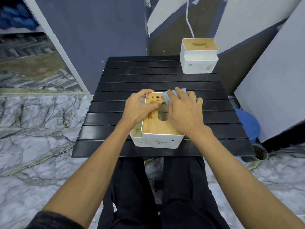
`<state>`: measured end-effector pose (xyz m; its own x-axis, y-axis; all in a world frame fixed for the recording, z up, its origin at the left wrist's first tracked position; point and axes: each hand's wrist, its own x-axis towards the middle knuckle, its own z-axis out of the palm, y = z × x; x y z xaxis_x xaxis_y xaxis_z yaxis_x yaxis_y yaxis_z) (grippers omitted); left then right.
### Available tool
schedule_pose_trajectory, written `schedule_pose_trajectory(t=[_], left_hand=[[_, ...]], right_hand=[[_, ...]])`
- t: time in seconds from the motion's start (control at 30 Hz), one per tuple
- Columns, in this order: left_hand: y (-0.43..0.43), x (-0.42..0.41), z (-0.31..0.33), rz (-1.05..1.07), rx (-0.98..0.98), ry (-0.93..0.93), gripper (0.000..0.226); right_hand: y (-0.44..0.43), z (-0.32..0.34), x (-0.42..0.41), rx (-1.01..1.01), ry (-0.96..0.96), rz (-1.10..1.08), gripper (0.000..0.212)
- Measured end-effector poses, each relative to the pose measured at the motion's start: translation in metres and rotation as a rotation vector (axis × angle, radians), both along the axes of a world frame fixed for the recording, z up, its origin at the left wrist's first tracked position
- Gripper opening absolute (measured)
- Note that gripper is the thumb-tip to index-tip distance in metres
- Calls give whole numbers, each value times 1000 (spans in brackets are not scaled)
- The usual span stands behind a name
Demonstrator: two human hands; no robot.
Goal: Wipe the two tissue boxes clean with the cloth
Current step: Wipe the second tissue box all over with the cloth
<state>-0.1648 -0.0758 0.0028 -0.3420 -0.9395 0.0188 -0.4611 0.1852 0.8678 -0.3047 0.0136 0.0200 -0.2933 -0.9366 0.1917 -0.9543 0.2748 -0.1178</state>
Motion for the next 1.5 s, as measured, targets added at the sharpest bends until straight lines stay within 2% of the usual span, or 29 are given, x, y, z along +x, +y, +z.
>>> schedule_pose_trajectory(t=[0.17, 0.27, 0.37, 0.43, 0.5, 0.67, 0.83, 1.0, 1.17, 1.27, 1.4, 1.5], left_hand=[[-7, 3, 6, -119, 21, -64, 47], [-11, 2, 13, -145, 9, -139, 59], [0, 0, 22, 18, -113, -235, 71], [18, 3, 22, 167, -165, -224, 68], [39, 7, 15, 248, -139, -169, 66], [56, 9, -4, 326, -217, -10, 54], [35, 18, -12, 215, -145, 19, 49], [17, 27, -9, 2, -134, -14, 41], [5, 28, 2, -228, -92, -85, 39], [2, 24, 6, -216, -73, -122, 39], [11, 13, 4, -75, -48, -149, 45], [16, 10, 2, -5, -35, -102, 47]], right_hand=[[-7, 4, -15, 32, 47, 76, 45], [-1, 0, -7, -5, 24, -10, 46], [-3, -4, 9, -44, -54, -181, 46], [-6, -5, 18, -72, -104, -278, 46], [-7, -6, 25, -95, -136, -334, 46], [4, -9, 31, -108, -123, -272, 45], [35, -10, 14, -118, -106, -72, 42], [56, -6, 0, -67, -40, 104, 42], [48, -2, -7, -35, 25, 160, 44], [38, -5, -1, -58, 12, 103, 42], [34, -10, 10, -109, 2, 8, 38], [32, -10, 14, -112, -37, -29, 39]])
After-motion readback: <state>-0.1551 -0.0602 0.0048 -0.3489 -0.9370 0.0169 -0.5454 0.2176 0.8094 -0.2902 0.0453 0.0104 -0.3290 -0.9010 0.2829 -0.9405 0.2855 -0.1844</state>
